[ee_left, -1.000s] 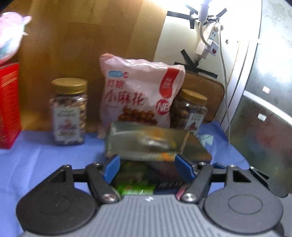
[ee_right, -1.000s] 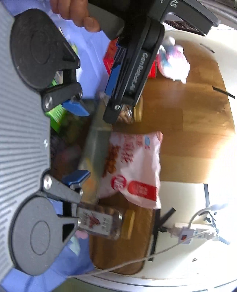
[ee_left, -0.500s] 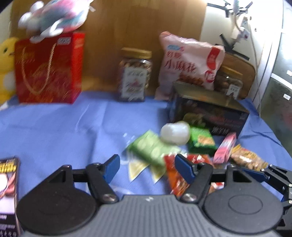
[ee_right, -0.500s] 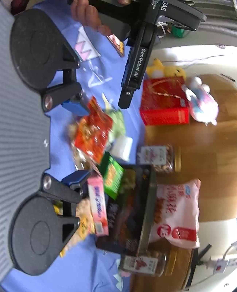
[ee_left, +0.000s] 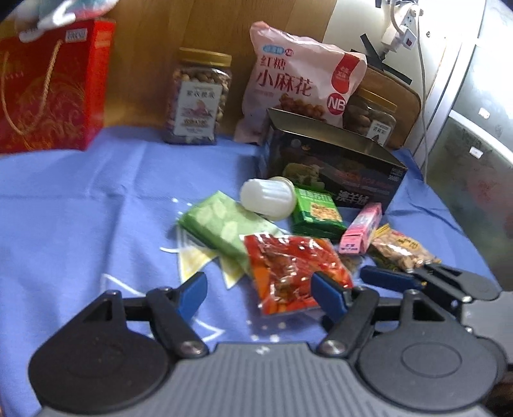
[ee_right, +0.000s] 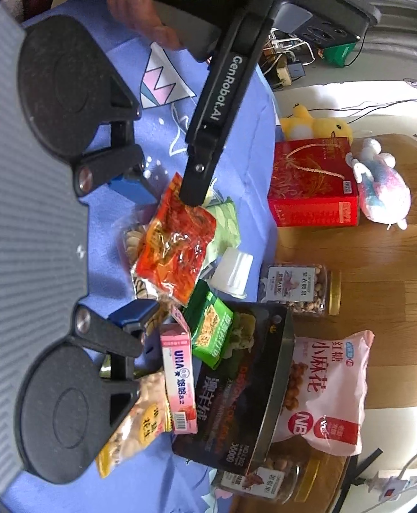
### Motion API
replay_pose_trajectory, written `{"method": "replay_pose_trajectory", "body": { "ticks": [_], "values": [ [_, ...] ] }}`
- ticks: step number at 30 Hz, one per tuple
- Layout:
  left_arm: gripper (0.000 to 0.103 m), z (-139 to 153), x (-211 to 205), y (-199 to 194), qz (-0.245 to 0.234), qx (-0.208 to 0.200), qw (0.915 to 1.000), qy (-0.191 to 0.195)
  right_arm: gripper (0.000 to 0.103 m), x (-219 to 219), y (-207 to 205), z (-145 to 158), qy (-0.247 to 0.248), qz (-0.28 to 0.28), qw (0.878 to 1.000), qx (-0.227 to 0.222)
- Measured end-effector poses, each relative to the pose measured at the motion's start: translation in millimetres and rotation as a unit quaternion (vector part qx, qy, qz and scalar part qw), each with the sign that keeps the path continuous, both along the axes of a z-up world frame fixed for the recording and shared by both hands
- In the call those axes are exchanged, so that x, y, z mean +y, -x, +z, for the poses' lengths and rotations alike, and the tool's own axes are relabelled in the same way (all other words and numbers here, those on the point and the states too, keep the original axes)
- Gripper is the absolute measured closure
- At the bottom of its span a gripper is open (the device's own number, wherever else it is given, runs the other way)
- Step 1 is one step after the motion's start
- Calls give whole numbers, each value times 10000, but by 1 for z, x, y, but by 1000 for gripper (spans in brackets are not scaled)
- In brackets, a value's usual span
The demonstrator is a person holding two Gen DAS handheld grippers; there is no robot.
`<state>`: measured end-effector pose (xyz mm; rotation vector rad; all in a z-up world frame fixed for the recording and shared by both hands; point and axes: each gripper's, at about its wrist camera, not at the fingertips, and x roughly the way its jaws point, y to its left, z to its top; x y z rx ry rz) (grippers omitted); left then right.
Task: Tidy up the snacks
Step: 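Grasp the red spicy snack bag with the left gripper, then lift the red bag with the left gripper and drop it into the tin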
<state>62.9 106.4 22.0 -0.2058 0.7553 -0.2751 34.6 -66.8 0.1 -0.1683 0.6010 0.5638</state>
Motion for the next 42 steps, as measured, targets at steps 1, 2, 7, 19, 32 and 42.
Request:
{"method": "replay_pose_trajectory", "body": {
  "ticks": [1,2,7,19,32,42],
  "values": [
    [30,-1,0,-3,-41,45,9999,89,35,2,-3,-1,15,0,10000,38],
    [30,-2,-1,-5,-60,79,9999,140,35,3,-5,-2,18,9,10000,72],
    [40,-8,-8,-18,-199,293,9987,363,32,10,-12,-8,156,26,9999,20],
    [71,-1,-5,0,-90,125,9997,202,58,28,3,-8,486,238,9974,-480],
    [90,14,-8,31,-146,-37,9996,243,83,46,41,-7,799,787,9872,-1133],
    [90,50,-43,8,-558,-497,9971,130,87,29,43,6,949,257,9729,-2094]
  ]
}}
